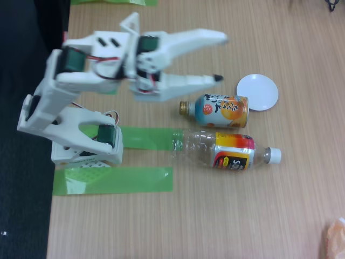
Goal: Pick up the plastic bottle and stand it up on the white place
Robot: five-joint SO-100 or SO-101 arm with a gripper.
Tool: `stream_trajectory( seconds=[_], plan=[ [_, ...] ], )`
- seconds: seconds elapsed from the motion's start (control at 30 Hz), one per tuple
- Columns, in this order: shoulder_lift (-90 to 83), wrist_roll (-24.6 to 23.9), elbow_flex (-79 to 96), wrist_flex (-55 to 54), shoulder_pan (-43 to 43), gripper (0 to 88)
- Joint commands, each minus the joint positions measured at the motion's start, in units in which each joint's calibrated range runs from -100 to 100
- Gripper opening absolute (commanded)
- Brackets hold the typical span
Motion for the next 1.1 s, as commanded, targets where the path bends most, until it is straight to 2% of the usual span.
stream_trajectory(
  seconds=[0.0,0.2,0.57,0.83,1.07],
  plan=[
    [2.8,0.4,-1.9,-0.7,0.4,26.5],
    [5.1,6.6,-1.5,-2.0,0.0,26.6],
    [17.9,13.3,-1.3,-20.4,0.5,26.4],
    [22.9,13.6,-1.7,-21.3,0.7,26.2],
    [26.9,13.6,-1.8,-21.3,6.1,26.5]
  ],
)
